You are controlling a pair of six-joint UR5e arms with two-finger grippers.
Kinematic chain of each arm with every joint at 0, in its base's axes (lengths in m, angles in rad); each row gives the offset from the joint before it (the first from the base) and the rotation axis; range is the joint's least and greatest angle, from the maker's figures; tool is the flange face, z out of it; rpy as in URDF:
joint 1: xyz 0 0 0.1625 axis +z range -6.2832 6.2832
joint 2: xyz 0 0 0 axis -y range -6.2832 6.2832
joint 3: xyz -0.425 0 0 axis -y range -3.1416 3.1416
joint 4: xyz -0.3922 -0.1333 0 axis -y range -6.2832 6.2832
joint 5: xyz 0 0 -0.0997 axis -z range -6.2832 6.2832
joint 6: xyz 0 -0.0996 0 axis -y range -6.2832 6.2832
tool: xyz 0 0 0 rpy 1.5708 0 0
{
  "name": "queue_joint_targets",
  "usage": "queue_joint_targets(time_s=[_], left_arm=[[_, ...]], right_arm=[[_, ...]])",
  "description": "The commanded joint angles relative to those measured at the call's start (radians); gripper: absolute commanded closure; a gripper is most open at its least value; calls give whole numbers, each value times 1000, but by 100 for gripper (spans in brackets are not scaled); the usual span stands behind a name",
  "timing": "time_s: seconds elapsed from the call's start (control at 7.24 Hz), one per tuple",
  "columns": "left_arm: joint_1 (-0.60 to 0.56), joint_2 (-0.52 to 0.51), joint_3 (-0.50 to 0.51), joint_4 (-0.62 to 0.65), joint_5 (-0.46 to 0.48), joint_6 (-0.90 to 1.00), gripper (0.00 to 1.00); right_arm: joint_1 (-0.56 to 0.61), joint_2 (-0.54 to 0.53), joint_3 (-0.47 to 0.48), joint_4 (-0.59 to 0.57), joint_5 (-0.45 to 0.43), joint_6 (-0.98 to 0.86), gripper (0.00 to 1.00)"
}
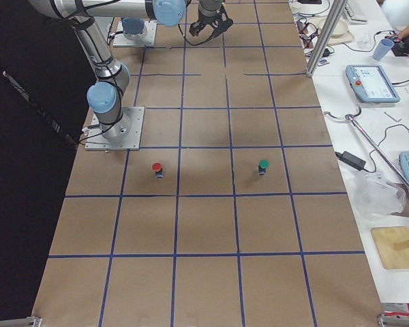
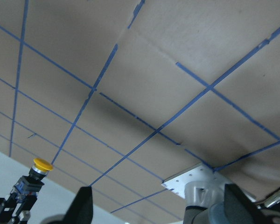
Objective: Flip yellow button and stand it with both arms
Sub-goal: 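Lift the yellow button with the left gripper while the right gripper rises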
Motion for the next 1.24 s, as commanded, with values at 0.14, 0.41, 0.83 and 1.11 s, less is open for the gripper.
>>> queue_joint_targets(time_s=[0.14,0.41,0.83,1.11], left_arm=[[-111,35,12,4,-413,7,92],[-124,46,6,-9,-529,-191,93],[-145,44,11,-10,-618,-638,95],[-184,49,21,-6,-649,-873,95]], right_arm=[[-82,26,4,136,245,-2,0],[-145,39,2,264,356,3,0],[-148,22,-20,362,428,32,0],[-130,16,-19,362,518,82,0]])
